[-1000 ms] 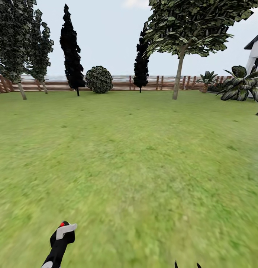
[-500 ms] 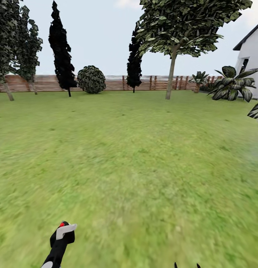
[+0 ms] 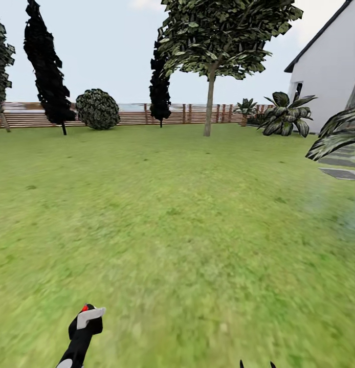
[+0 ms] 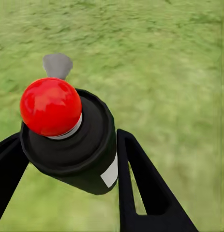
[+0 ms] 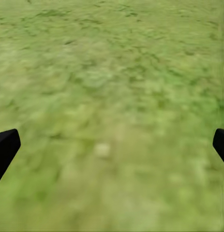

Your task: In the garden, pick up the pesticide atomizer on the floor and spray pesticide onto both trees until each tree trunk is fully covered.

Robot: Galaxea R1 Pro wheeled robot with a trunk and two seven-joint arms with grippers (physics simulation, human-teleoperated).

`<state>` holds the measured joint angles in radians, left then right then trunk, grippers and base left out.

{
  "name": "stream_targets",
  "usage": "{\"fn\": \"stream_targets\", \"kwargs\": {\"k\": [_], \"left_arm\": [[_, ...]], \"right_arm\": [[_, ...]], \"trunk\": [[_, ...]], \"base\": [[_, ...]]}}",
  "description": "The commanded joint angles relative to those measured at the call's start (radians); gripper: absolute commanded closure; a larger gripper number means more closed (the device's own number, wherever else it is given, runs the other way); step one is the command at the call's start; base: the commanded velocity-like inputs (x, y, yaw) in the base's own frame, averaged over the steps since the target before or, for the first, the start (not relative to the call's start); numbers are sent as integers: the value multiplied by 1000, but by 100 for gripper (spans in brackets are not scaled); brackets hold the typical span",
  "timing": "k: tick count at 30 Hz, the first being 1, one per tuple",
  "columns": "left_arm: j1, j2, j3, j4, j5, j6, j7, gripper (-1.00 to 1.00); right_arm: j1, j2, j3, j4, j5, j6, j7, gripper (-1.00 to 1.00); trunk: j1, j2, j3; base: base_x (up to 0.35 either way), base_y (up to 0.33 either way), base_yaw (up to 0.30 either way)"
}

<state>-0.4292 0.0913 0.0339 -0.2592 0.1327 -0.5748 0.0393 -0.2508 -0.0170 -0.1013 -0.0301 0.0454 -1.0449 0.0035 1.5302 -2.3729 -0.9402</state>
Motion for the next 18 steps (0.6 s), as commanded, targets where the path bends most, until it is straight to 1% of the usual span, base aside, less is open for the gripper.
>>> {"fn": "stream_targets", "kwargs": {"k": [1,8,15,18], "left_arm": [[0,0,0,0,4,-3,0,100],[0,1,0,0,4,-3,-1,100],[0,1,0,2,4,-4,-1,100],[0,1,0,3,4,-3,0,100]], "right_arm": [[-1,0,-6,1,5,-2,1,-100],[-1,0,-6,1,5,-2,1,-100],[-1,0,-6,1,5,-2,1,-100],[-1,0,-6,1,5,-2,0,-100]], "trunk": [[0,0,-1],[0,0,-1],[0,0,-8],[0,0,-12]], "base": [[330,-57,-268],[337,-11,-268],[338,0,-233],[130,0,-200]]}}
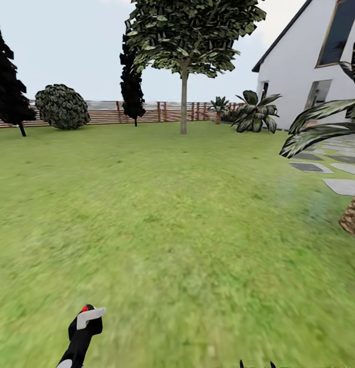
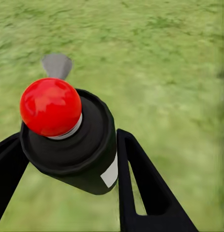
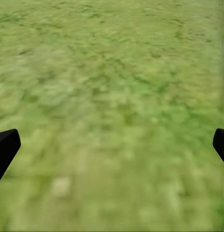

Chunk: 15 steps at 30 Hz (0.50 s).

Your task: In the garden, pick up the pesticide atomizer on the floor and spray pesticide onto both trees until each tree trunk is fully covered.

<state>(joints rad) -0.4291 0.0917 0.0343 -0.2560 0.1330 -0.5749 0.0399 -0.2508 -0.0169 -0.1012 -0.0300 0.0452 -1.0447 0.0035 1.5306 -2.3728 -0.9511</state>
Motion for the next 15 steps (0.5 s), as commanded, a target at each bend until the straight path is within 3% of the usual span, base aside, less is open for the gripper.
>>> {"fn": "stream_targets", "kwargs": {"k": [1,5,15], "left_arm": [[0,0,-1,1,4,-3,0,100],[0,-1,-1,-1,5,-3,0,100],[0,-1,1,-3,6,-2,3,100]], "right_arm": [[-1,0,-6,1,5,-3,0,-100],[-1,0,-6,1,4,-3,1,-100],[-1,1,-6,1,4,-3,0,-100]], "trunk": [[0,0,-2],[0,0,-8],[0,0,-23]], "base": [[40,0,-196],[71,0,-189],[320,1,-94]]}}
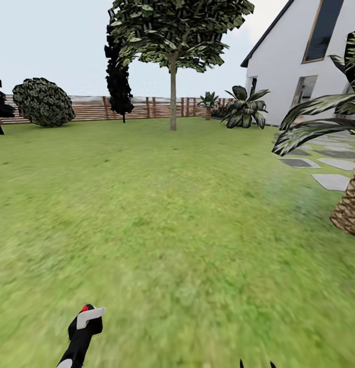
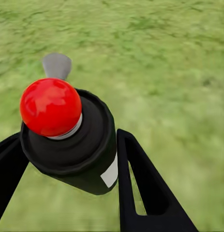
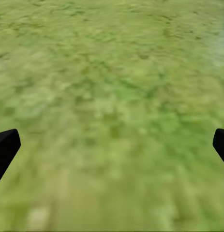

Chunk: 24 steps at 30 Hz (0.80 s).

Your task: In the garden, pick up the pesticide atomizer on the floor and spray pesticide onto both trees until each tree trunk is fully covered.

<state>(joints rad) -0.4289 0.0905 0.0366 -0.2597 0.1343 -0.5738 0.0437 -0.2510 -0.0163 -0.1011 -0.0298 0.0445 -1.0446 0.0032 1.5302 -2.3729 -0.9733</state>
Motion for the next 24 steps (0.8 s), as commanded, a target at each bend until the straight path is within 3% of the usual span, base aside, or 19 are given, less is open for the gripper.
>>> {"fn": "stream_targets", "kwargs": {"k": [1,7,17,24], "left_arm": [[-1,0,-1,0,5,-3,0,100],[-1,0,0,0,5,-3,1,100],[-1,0,0,0,5,-3,1,100],[-1,1,0,-1,5,-3,1,100]], "right_arm": [[-1,0,-6,1,5,-3,0,-100],[-1,-1,-6,1,6,-3,-1,-100],[0,0,-6,1,6,-3,-2,-100],[1,-13,-7,0,3,-3,-5,-100]], "trunk": [[0,0,-2],[0,0,-3],[0,0,-3],[0,0,-3]], "base": [[334,35,-20],[334,41,5],[336,2,224],[337,0,29]]}}
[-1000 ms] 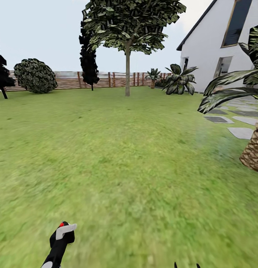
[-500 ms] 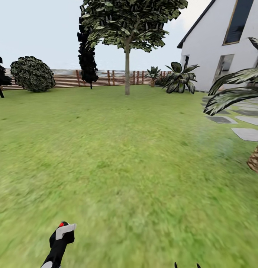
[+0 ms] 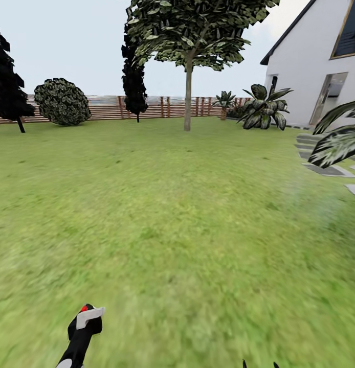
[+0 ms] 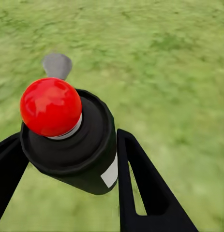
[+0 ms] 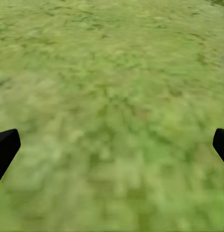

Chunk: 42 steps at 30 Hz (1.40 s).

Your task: In the garden, pick up the pesticide atomizer on the floor and spray pesticide onto both trees until each tree trunk is fully covered.

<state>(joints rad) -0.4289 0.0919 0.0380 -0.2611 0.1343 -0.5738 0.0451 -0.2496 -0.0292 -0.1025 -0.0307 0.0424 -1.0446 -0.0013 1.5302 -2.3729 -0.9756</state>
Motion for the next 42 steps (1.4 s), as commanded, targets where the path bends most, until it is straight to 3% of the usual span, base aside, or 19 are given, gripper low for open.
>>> {"fn": "stream_targets", "kwargs": {"k": [1,6,42], "left_arm": [[-1,0,-1,1,5,-3,-1,100],[-1,3,0,-1,5,-3,0,100],[-1,5,0,2,8,-4,1,100]], "right_arm": [[0,2,-5,1,6,-3,0,-100],[2,30,-6,2,6,-3,0,-100],[3,31,-5,2,7,-3,0,-100]], "trunk": [[0,0,-1],[0,0,-1],[0,0,-1]], "base": [[338,0,1],[337,0,0],[338,0,0]]}}
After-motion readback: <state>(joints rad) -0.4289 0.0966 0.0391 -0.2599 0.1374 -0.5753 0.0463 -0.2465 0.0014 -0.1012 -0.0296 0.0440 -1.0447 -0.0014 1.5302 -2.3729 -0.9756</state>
